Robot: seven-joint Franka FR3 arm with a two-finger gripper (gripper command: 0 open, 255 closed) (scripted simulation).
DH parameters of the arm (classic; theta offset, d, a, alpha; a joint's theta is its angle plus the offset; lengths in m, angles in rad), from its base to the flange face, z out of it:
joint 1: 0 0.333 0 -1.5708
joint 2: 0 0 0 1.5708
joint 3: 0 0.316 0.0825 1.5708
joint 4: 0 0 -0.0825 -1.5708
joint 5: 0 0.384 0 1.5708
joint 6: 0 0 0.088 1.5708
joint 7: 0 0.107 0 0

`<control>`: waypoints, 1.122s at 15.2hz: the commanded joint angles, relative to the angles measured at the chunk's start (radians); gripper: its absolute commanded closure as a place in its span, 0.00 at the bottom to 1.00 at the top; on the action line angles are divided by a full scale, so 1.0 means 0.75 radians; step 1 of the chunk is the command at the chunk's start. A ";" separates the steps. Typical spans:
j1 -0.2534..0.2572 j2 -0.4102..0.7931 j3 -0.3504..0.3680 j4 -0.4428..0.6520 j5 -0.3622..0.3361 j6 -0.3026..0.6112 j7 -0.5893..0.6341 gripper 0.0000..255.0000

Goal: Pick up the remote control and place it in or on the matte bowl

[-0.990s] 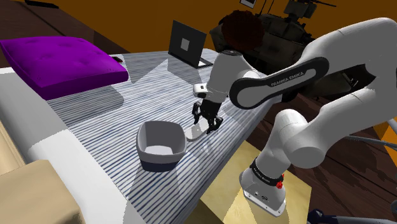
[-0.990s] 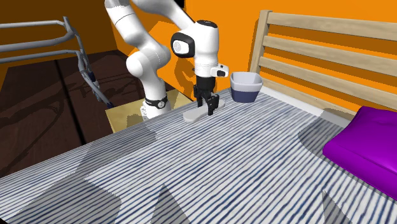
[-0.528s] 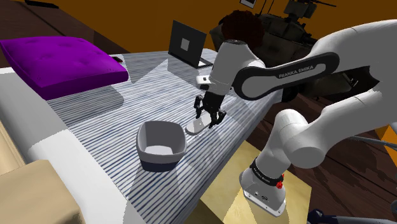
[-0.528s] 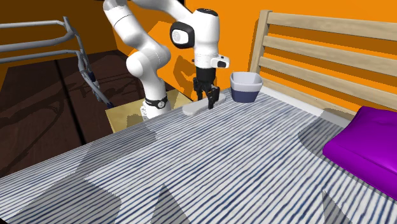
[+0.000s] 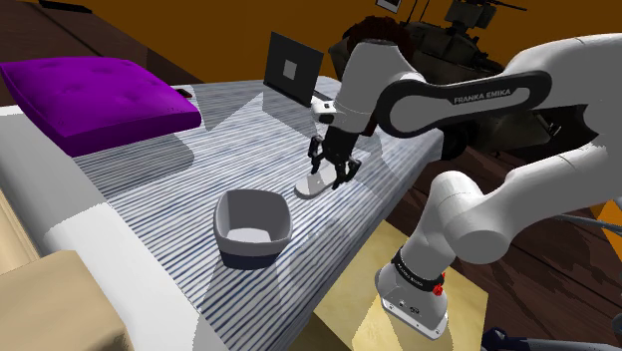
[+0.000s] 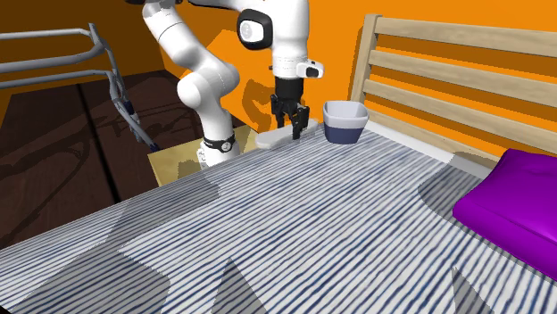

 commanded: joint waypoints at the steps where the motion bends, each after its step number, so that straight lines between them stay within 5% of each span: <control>1: 0.001 -0.014 0.003 0.030 0.004 -0.044 -0.002 1.00; 17: 0.013 -0.066 0.034 0.287 0.033 -0.353 -0.011 1.00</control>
